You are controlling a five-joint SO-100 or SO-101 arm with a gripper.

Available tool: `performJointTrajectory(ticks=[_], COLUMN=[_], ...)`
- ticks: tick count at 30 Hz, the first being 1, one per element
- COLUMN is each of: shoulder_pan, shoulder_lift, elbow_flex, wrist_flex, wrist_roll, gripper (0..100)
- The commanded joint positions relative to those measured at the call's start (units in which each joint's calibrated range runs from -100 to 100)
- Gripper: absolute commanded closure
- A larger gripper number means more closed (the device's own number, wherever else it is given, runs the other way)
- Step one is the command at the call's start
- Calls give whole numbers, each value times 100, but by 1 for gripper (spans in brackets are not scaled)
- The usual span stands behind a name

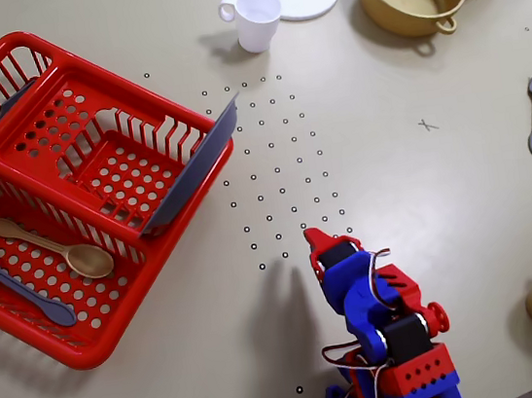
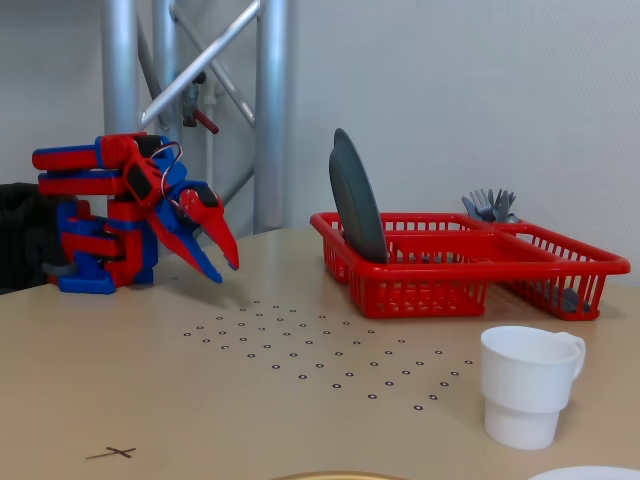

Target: Grasp the plate, place it on the cross drawn on the table.

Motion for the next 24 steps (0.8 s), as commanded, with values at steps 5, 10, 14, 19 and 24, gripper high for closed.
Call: performJointTrajectory(ticks=[5,10,14,19,24], shoulder_pan=[-393,-637,-824,-1061,-1312], shoulder_lift=[2271,3463,4157,4951,5416], elbow_flex=[-2947,-5422,-7136,-9266,-10454], wrist_flex=[381,953,1589,2739,3399], wrist_roll=[29,112,215,220,288], gripper=[81,79,79,79,78])
